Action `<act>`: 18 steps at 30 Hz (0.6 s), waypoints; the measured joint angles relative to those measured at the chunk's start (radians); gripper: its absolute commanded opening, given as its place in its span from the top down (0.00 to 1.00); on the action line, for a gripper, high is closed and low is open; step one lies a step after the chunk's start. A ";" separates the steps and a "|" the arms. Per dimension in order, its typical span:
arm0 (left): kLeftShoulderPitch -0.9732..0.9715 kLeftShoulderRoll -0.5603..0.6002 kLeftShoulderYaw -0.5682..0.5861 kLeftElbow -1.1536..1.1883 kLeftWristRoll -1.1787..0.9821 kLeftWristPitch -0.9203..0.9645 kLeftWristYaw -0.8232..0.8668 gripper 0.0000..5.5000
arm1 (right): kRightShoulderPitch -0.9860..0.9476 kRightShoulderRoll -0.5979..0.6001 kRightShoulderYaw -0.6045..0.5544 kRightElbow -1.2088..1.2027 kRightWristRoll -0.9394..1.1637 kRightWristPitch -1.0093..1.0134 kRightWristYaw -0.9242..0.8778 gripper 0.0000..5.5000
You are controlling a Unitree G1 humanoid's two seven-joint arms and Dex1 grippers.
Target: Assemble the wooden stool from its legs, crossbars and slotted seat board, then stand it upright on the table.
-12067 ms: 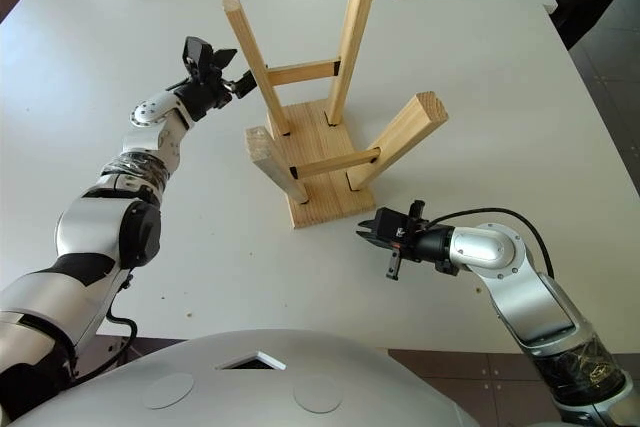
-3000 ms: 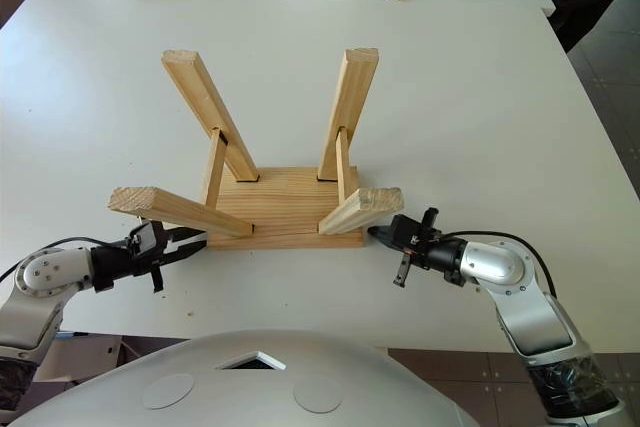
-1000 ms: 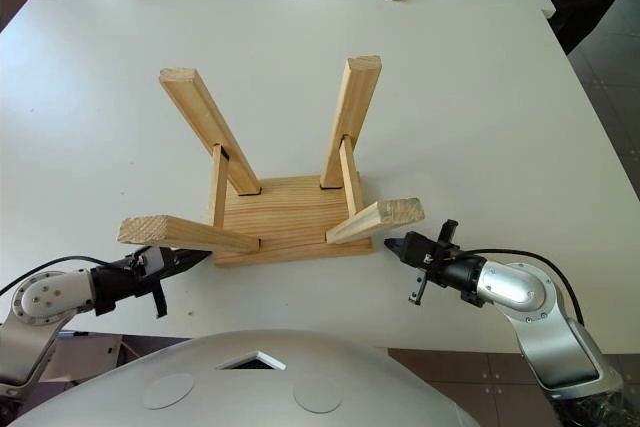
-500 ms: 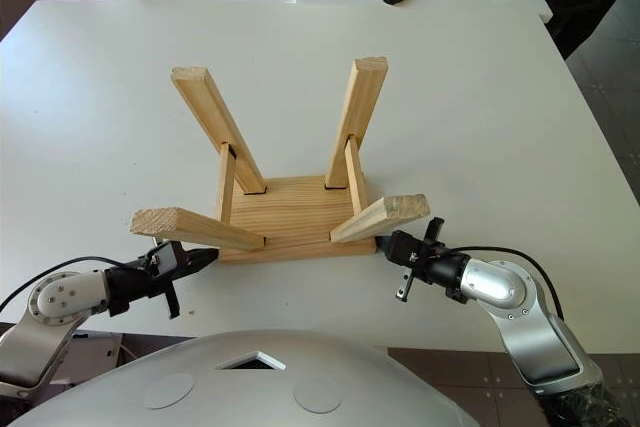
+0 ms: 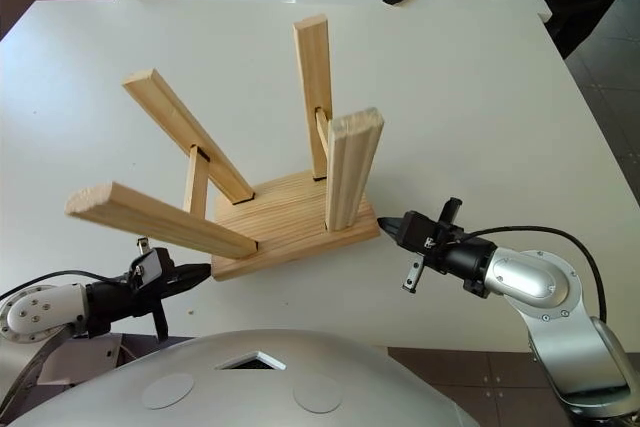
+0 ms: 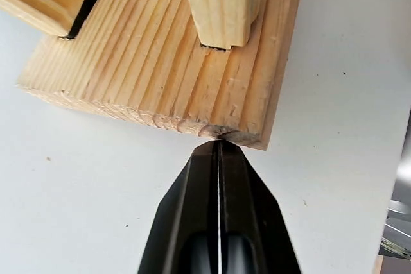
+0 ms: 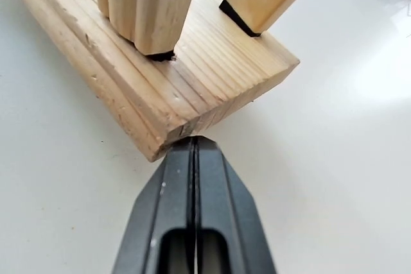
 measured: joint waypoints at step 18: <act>-0.034 0.004 0.235 -0.171 -0.261 0.238 0.019 1.00 | -0.018 -0.044 -0.123 -0.153 0.089 0.201 0.026 1.00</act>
